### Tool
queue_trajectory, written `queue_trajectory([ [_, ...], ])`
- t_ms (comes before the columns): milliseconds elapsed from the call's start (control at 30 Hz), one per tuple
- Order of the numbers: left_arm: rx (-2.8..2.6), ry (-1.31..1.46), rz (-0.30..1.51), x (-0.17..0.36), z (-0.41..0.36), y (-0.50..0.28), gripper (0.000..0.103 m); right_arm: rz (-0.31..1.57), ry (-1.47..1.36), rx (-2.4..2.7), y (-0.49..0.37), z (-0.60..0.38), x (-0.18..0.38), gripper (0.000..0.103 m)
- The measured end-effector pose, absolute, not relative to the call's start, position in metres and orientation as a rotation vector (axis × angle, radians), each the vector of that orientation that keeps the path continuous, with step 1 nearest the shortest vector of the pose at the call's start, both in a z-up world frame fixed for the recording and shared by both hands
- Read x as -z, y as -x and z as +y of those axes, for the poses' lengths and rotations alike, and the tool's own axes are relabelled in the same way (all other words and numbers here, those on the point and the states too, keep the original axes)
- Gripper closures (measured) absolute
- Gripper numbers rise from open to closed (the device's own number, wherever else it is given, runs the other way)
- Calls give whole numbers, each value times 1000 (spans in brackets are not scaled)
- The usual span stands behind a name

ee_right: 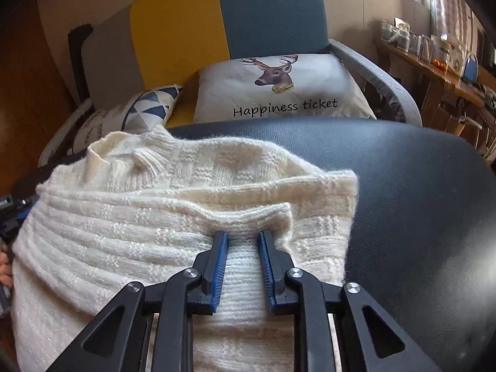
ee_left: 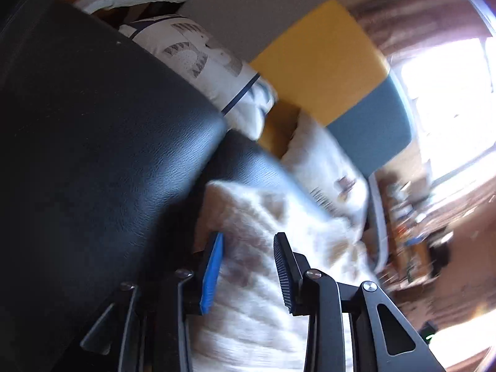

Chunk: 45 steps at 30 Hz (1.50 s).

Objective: Fold clothes

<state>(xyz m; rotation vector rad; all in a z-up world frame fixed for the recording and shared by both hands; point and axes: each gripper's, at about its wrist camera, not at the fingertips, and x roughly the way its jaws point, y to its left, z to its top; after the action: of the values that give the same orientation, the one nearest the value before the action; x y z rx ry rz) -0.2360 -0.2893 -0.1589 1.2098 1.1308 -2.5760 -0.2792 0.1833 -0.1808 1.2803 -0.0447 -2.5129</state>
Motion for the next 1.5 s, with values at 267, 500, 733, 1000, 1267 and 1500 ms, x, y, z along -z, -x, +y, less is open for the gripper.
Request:
queue_trajectory([
  [267,2631,-1181,1009,145,-287,211,80,-33,-1268,2478,271,186,164,81],
  [500,2813,-1147,810,124,-248,164,74,95,-1260,2450,234,181,162,81],
  [733,2783,-1224,704,155,-239,145,74,85,-1242,2514,222,185,177,81],
  [1000,2741,-1213,748,144,-242,121,72,26,-1264,2509,205,192,165,81],
  [1267,2807,-1197,779,122,-250,31,55,-404,-1335,2237,128,281,159,71],
  [1500,2824,-1359,723,137,-249,-47,54,-676,-1480,2028,48,359,187,70],
])
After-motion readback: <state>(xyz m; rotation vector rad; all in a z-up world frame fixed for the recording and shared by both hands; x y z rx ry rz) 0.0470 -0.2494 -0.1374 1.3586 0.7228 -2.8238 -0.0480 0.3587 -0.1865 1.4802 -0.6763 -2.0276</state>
